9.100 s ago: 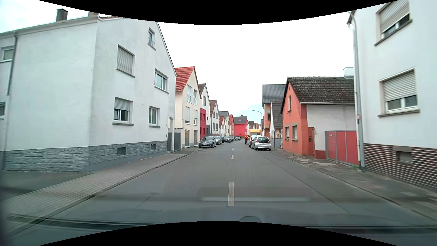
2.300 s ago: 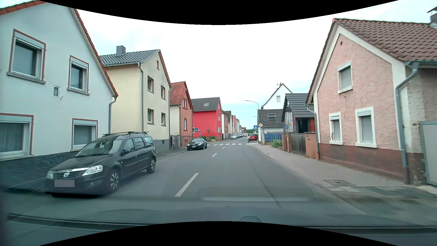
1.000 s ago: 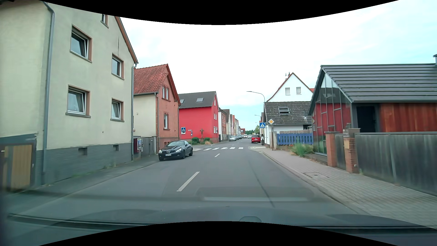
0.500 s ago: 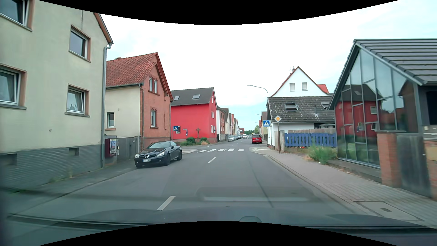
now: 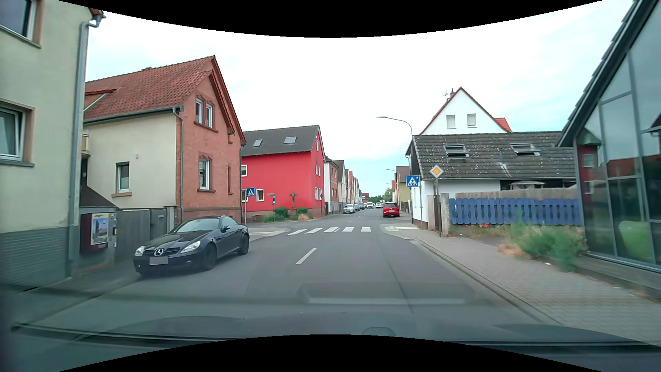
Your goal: Follow the waypoints while adhering to traffic rules and regulations
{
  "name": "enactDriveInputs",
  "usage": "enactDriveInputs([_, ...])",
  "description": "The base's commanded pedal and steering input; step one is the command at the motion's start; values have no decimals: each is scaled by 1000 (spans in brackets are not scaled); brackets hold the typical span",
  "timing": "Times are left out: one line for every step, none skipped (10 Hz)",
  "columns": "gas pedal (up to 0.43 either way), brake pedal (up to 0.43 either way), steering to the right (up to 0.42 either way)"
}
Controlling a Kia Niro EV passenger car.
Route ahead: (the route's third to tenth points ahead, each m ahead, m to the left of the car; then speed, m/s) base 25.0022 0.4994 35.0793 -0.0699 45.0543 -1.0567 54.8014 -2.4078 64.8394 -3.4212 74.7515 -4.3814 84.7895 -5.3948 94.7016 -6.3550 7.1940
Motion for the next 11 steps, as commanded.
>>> enactDriveInputs([98, 0, 1])
enactDriveInputs([98, 0, 2])
enactDriveInputs([98, 0, 3])
enactDriveInputs([98, 0, 4])
enactDriveInputs([98, 0, 4])
enactDriveInputs([98, 0, 4])
enactDriveInputs([87, 0, 5])
enactDriveInputs([87, 0, 6])
enactDriveInputs([87, 0, 7])
enactDriveInputs([79, 0, 7])
enactDriveInputs([79, 0, 7])
